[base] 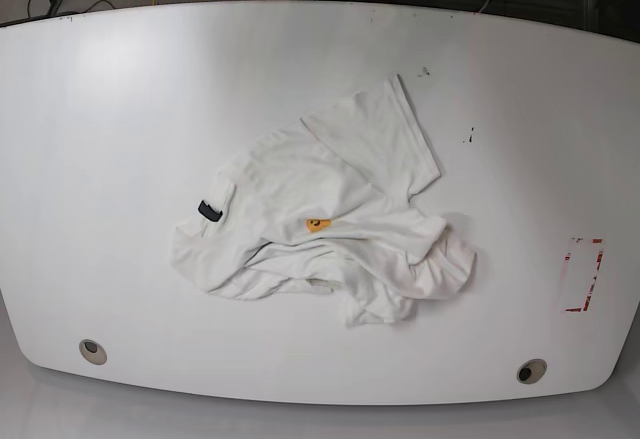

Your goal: Fold the T-shirt properly

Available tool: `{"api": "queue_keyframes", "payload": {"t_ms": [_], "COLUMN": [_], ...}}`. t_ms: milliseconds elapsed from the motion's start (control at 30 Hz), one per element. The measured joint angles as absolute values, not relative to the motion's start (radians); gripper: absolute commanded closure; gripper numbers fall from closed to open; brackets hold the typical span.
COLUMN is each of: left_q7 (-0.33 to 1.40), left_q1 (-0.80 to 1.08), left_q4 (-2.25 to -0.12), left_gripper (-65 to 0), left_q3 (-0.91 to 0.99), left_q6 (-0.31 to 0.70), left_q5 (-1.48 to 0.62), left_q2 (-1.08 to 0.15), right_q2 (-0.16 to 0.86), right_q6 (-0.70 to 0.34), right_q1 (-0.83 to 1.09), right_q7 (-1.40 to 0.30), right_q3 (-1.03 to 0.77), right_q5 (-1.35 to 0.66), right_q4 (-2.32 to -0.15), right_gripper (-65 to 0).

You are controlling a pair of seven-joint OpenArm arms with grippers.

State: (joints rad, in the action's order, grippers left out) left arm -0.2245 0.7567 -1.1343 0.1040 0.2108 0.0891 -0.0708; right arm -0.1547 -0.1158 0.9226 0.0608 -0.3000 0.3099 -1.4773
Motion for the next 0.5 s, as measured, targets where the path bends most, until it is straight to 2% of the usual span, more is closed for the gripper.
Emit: {"api": "queue_keyframes", "payload": {"t_ms": [500], "left_q7": [-0.23], "left_q1": [0.878], "left_q4": [-1.299], "left_gripper": [-42.9], "left_q3": [0.103], "left_q6": [0.213], "left_q5": [0.044], "left_q2": [-0.082], "right_q2": [-0.157], "right_q6": [-0.129], "right_q1": [1.051], "right_q7": [0.033], "right_q3": [-0.294], "right_q5": [0.291], "right_q4": [-1.673], "right_gripper": [-45.5]}}
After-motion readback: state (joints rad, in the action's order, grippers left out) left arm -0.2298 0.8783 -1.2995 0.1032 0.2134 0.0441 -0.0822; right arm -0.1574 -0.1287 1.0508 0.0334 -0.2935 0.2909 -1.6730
